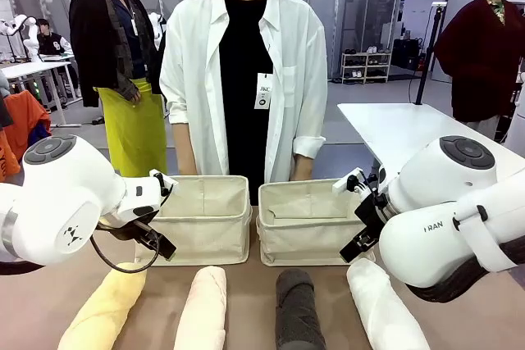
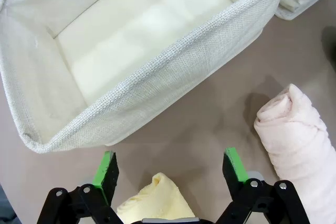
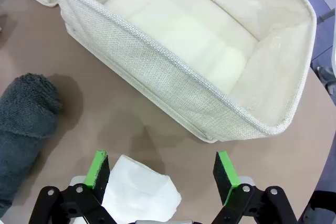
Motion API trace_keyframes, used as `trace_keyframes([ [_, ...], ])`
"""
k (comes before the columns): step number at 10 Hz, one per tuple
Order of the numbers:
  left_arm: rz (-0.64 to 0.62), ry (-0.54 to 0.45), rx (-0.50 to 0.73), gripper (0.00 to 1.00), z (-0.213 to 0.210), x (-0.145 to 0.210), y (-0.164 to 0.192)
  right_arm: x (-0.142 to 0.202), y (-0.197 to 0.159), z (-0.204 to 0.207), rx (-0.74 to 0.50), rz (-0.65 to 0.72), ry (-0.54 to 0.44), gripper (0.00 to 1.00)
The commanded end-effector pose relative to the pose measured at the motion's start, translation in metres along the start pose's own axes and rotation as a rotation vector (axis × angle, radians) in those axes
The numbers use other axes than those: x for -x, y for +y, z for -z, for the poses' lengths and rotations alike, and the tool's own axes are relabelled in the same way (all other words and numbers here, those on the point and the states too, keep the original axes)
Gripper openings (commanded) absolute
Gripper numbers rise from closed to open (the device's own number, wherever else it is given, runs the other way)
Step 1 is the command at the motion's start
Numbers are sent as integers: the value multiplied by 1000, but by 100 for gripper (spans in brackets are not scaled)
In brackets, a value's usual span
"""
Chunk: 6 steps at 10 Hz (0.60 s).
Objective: Divide the towels into two baskets.
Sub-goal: Pick up one hotel-folded towel and place it in the Fabric basket indicated by the person.
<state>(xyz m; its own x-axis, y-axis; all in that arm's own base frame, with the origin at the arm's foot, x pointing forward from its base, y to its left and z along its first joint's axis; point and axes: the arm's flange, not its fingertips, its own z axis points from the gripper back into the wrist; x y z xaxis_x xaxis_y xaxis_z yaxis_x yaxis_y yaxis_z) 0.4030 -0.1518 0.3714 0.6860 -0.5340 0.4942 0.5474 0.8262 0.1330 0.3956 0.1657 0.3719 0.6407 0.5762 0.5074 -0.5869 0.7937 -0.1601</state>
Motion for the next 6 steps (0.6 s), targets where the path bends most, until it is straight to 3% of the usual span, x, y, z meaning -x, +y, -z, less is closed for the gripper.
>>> trace_keyframes([
  [1,-1,0,0,100,0,0,0,0,0,0,-1,1,0,100],
  [6,0,0,0,100,0,0,0,0,0,0,0,0,0,100],
])
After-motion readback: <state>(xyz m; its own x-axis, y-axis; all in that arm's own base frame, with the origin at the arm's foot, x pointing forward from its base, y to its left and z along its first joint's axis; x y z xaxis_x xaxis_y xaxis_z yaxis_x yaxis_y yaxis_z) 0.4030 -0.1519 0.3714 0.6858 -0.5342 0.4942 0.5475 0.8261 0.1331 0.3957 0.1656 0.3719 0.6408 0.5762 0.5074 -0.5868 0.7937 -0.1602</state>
